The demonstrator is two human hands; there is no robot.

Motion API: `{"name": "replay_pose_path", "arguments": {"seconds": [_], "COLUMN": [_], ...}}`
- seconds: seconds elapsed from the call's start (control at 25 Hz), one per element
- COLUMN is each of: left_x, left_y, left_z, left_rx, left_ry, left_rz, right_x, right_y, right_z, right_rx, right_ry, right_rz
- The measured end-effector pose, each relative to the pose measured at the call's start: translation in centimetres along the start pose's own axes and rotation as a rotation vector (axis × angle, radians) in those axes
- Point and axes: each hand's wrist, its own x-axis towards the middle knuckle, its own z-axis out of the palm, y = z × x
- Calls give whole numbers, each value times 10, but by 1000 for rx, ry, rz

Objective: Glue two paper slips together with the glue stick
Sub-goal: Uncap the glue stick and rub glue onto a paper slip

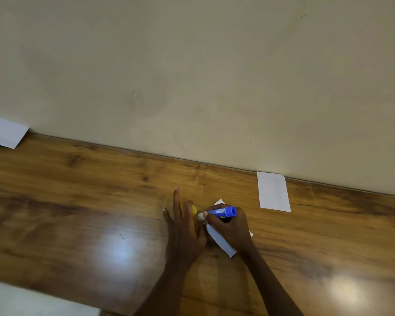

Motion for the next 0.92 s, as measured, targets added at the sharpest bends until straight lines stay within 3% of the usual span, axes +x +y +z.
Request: {"name": "replay_pose_path", "arguments": {"seconds": [0.16, 0.68, 0.92], "left_x": [1, -1, -1], "left_y": [2, 3, 2], "left_z": [-1, -1, 1], "left_rx": [5, 42, 73], "left_ry": [-12, -3, -2], "left_rz": [-6, -21, -3], "right_x": [1, 18, 5], "right_y": [0, 11, 3], "right_z": [1, -11, -9], "right_rx": [-68, -56, -63], "right_ry": [-42, 303, 403], "right_rz": [5, 31, -52]}}
